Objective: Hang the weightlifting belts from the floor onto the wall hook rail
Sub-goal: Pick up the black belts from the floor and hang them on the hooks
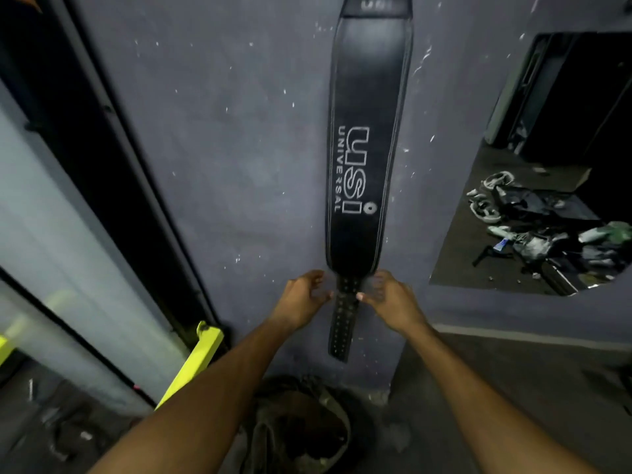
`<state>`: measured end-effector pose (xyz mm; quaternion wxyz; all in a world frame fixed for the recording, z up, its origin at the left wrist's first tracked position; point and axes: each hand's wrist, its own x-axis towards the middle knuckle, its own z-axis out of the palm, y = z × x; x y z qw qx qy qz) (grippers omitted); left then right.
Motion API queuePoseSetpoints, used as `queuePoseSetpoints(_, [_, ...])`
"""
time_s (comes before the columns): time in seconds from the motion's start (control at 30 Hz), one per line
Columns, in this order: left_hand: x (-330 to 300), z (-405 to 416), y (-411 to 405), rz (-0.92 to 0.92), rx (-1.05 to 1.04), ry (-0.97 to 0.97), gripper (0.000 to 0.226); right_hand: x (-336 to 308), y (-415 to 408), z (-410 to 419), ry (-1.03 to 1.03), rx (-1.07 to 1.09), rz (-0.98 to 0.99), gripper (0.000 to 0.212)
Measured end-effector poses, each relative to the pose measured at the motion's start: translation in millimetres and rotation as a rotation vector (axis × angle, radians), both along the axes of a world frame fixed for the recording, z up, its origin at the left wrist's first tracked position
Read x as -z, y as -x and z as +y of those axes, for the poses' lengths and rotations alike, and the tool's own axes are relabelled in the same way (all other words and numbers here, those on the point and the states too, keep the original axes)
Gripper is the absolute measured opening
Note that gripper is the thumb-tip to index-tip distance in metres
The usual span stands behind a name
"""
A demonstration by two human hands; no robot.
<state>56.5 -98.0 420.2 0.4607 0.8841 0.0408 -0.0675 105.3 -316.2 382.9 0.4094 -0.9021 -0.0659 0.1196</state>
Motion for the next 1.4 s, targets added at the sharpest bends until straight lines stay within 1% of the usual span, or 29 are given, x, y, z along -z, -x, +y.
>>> queuePoseSetpoints(0.03, [20.3,10.9,-0.6,0.047,-0.034,-0.015,0.057,21.4,-0.3,6.4,0.040,0.044,0.069,0.063])
queuePoseSetpoints(0.1, [25.8,11.4,-0.7,0.053,-0.053,-0.035,0.051,23.6,-5.6,-2.4,0.114,0.082,0.091,0.066])
queuePoseSetpoints(0.17, [28.9,17.1,-6.6,0.048,-0.088,-0.009,0.042,19.4,-19.3,-3.2,0.110,0.096,0.126,0.071])
queuePoseSetpoints(0.23, [35.8,25.5,-2.8,0.049,-0.110,-0.033,0.030,19.7,-23.3,3.3,0.132,0.070,0.157,0.067])
queuePoseSetpoints(0.27, [53.6,37.2,-1.0,0.084,-0.129,-0.031,0.025,35.0,-24.4,13.5,0.133,0.055,0.195,0.063])
queuePoseSetpoints(0.33, [94.5,61.1,8.5,0.176,-0.144,-0.042,0.018,69.6,-17.8,34.6,0.156,0.033,0.268,0.058])
queuePoseSetpoints(0.4, [134.5,82.3,19.0,0.284,-0.161,-0.032,0.022,104.5,-6.3,53.7,0.165,0.018,0.339,0.055])
queuePoseSetpoints(0.5, [187.8,109.5,28.3,0.387,-0.177,-0.050,0.030,152.2,5.6,77.9,0.200,-0.057,0.414,0.050])
queuePoseSetpoints(0.57, [224.3,123.6,34.6,0.455,-0.185,-0.052,0.027,186.9,11.3,91.3,0.222,-0.096,0.484,0.048])
queuePoseSetpoints(0.67, [281.1,138.0,42.9,0.572,-0.226,-0.036,0.018,244.2,15.0,105.1,0.232,-0.156,0.602,0.051])
queuePoseSetpoints(0.73, [321.3,143.8,45.2,0.618,-0.283,-0.012,0.024,292.7,13.5,112.7,0.234,-0.180,0.652,0.050])
queuePoseSetpoints(0.8, [365.7,148.2,47.0,0.632,-0.341,0.013,0.038,347.4,10.4,120.2,0.236,-0.193,0.683,0.049])
queuePoseSetpoints(0.83, [388.5,148.4,46.6,0.636,-0.354,0.030,0.041,376.4,9.2,122.7,0.238,-0.192,0.699,0.048])
queuePoseSetpoints(0.87, [412.2,147.6,45.6,0.646,-0.359,0.043,0.038,406.3,6.8,124.6,0.238,-0.191,0.713,0.048])
queuePoseSetpoints(0.9, [436.5,146.6,44.0,0.663,-0.361,0.047,0.029,436.7,4.4,125.8,0.235,-0.183,0.725,0.048])
queuePoseSetpoints(0.93, [461.8,144.7,41.6,0.676,-0.361,0.046,0.022,466.3,1.6,125.4,0.231,-0.165,0.733,0.047])
queuePoseSetpoints(1.0, [512.4,138.9,33.9,0.704,-0.376,0.072,0.021,525.8,-7.2,123.0,0.212,-0.132,0.751,0.045])
queuePoseSetpoints(1.1, [586.1,125.5,18.9,0.705,-0.424,0.156,0.030,610.2,-28.6,116.4,0.191,-0.103,0.762,0.043])
queuePoseSetpoints(1.17, [636.8,115.8,10.0,0.708,-0.438,0.194,0.035,660.6,-46.6,109.7,0.215,-0.080,0.722,0.044])
queuePoseSetpoints(1.23, [681.8,104.8,3.3,0.720,-0.455,0.245,0.037,704.2,-64.6,99.2,0.280,-0.039,0.605,0.047])
queuePoseSetpoints(1.3, [720.3,92.3,-4.6,0.730,-0.491,0.298,0.034,742.0,-82.0,83.8,0.413,0.007,0.428,0.054])
queuePoseSetpoints(1.33, [736.7,84.8,-8.8,0.747,-0.534,0.320,0.032,757.3,-90.1,75.2,0.468,0.036,0.384,0.059])
queuePoseSetpoints(1.37, [751.0,78.4,-12.5,0.761,-0.543,0.318,0.030,771.1,-97.3,66.7,0.498,0.059,0.404,0.065])
queuePoseSetpoints(1.4, [762.4,72.4,-15.3,0.782,-0.543,0.321,0.027,783.0,-102.3,58.8,0.510,0.070,0.470,0.068])
